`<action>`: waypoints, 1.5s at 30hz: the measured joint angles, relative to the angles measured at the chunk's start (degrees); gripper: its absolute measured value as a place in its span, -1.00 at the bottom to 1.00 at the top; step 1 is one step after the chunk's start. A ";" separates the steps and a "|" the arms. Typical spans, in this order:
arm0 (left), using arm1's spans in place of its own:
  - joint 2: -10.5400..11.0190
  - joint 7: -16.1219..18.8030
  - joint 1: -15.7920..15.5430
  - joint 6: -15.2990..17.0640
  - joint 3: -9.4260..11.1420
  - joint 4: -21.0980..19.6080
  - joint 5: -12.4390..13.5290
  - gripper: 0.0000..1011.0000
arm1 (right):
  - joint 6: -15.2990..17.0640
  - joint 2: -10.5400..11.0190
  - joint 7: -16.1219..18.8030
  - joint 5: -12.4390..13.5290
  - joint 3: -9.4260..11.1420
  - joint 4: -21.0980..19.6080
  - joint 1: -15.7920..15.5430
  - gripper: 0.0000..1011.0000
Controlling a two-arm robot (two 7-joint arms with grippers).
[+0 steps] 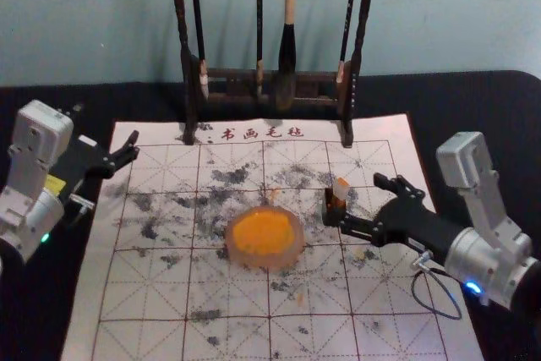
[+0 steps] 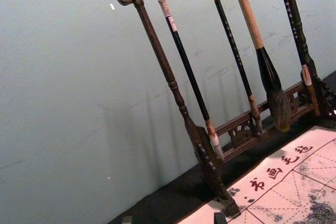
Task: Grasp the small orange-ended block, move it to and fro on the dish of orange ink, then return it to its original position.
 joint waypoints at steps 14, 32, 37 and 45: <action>0.00 0.00 0.00 0.00 0.00 0.00 0.00 0.98 | 0.86 -4.12 0.63 -3.06 -0.59 4.22 3.37 0.98; 0.00 0.00 0.00 0.00 0.00 0.00 0.00 0.98 | 0.86 -3.94 0.63 -2.89 -0.54 4.05 3.23 0.72; 0.00 0.00 0.00 0.00 0.00 0.00 0.00 0.98 | 0.86 -3.92 0.61 -2.85 -0.54 4.02 3.20 0.45; 0.00 0.00 0.00 0.00 0.00 0.00 0.00 0.98 | 0.83 -3.88 0.58 -2.79 -0.54 3.98 3.16 -0.06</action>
